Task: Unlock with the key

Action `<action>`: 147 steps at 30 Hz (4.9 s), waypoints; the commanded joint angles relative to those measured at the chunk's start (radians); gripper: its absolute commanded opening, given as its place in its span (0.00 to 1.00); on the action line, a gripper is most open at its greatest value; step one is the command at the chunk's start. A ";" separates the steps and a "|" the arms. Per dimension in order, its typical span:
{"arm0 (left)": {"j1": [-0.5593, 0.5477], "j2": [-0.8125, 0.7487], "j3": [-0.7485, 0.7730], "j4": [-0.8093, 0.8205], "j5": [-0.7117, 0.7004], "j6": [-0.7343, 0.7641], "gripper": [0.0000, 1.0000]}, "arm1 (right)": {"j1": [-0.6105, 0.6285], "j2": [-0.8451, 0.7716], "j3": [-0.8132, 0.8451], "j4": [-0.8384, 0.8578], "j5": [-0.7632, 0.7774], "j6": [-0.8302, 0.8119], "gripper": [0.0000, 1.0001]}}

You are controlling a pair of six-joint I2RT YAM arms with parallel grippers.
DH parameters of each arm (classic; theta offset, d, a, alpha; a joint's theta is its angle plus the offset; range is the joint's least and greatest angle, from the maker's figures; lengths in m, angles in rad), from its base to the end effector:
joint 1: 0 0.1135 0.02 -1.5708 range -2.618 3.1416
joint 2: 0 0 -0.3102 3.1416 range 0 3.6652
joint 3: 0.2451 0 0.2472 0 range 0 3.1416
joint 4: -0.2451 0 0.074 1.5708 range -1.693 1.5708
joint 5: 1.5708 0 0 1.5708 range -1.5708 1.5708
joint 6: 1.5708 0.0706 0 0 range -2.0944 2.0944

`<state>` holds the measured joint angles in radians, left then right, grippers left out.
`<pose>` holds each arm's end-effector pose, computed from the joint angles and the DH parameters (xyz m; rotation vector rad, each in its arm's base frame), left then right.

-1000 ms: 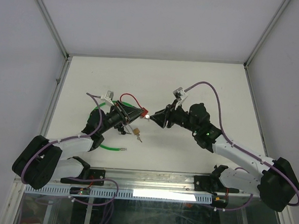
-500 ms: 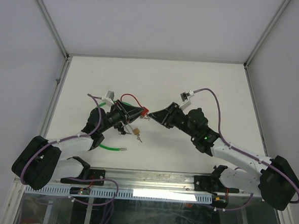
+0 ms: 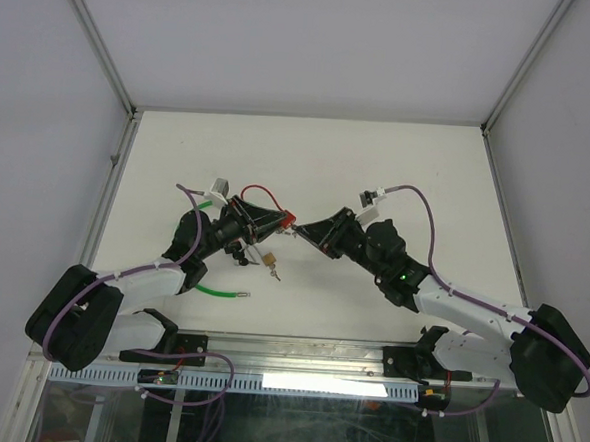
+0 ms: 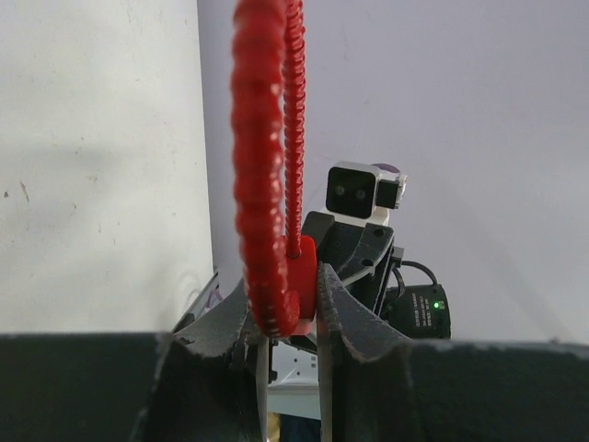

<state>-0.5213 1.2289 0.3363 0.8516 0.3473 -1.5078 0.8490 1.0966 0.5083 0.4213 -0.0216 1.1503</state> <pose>0.2078 -0.1470 0.2509 -0.6278 1.8543 -1.7524 0.1665 0.1914 0.2823 0.2801 1.9657 1.4239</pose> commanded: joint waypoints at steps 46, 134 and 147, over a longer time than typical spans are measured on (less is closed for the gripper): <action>-0.016 0.002 0.000 0.260 0.057 -0.009 0.00 | -0.062 0.166 0.126 0.326 -0.186 -0.052 0.00; -0.059 -0.026 -0.036 0.182 -0.030 0.121 0.00 | -0.187 0.026 0.235 -0.131 -0.427 -0.581 0.39; -0.057 -0.052 0.023 0.020 -0.064 0.117 0.00 | -0.050 -0.028 0.189 -0.240 -0.227 -0.693 0.40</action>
<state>-0.5705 1.2194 0.3088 0.8963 0.3126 -1.3743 0.7345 1.0729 0.6735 0.2424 -0.3973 0.6075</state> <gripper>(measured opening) 0.188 0.400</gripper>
